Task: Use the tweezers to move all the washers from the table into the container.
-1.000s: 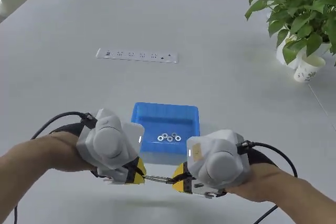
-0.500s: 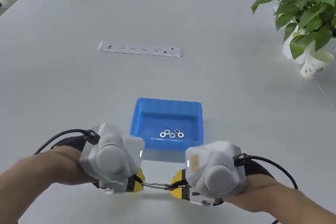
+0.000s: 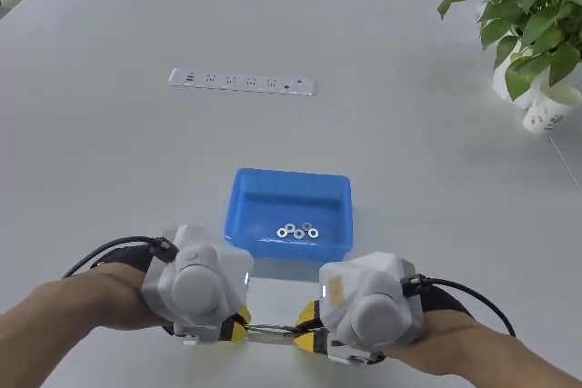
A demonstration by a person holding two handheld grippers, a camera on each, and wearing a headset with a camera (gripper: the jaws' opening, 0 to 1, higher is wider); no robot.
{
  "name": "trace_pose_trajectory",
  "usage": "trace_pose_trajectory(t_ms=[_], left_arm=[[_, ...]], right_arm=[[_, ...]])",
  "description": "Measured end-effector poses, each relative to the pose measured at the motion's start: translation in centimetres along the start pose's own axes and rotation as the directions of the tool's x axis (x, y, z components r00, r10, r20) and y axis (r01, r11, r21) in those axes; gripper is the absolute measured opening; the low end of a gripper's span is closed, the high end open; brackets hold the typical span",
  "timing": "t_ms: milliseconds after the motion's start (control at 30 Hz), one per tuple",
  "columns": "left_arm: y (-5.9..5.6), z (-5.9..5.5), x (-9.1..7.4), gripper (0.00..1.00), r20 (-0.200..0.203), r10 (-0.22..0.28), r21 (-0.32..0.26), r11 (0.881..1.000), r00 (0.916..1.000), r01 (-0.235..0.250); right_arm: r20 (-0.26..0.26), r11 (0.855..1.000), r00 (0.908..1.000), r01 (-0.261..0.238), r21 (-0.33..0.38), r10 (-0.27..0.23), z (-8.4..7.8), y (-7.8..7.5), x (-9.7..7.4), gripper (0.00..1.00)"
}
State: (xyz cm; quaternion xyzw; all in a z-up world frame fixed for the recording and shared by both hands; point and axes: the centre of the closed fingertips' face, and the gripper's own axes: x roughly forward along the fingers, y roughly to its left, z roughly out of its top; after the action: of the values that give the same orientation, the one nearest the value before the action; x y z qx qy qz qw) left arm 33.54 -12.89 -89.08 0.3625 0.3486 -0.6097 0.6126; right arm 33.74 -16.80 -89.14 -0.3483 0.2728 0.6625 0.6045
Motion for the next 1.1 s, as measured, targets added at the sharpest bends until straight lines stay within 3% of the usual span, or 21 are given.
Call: trace_pose_trajectory(t_ms=[700,1100], left_arm=[[0.5,-0.8,-0.5,0.16,-0.017,0.019,-0.025,1.0,0.9997,-0.019],[0.9,-0.7,-1.7,0.2,0.014,0.044,-0.062,0.997,0.999,-0.043]], right_arm=[[-0.036,1.0,0.9993,0.003,-0.02,-0.004,-0.2,-0.2,-0.1,0.11],[-0.05,1.0,0.9987,0.006,-0.014,-0.006,-0.4,-0.2,-0.3,0.18]])
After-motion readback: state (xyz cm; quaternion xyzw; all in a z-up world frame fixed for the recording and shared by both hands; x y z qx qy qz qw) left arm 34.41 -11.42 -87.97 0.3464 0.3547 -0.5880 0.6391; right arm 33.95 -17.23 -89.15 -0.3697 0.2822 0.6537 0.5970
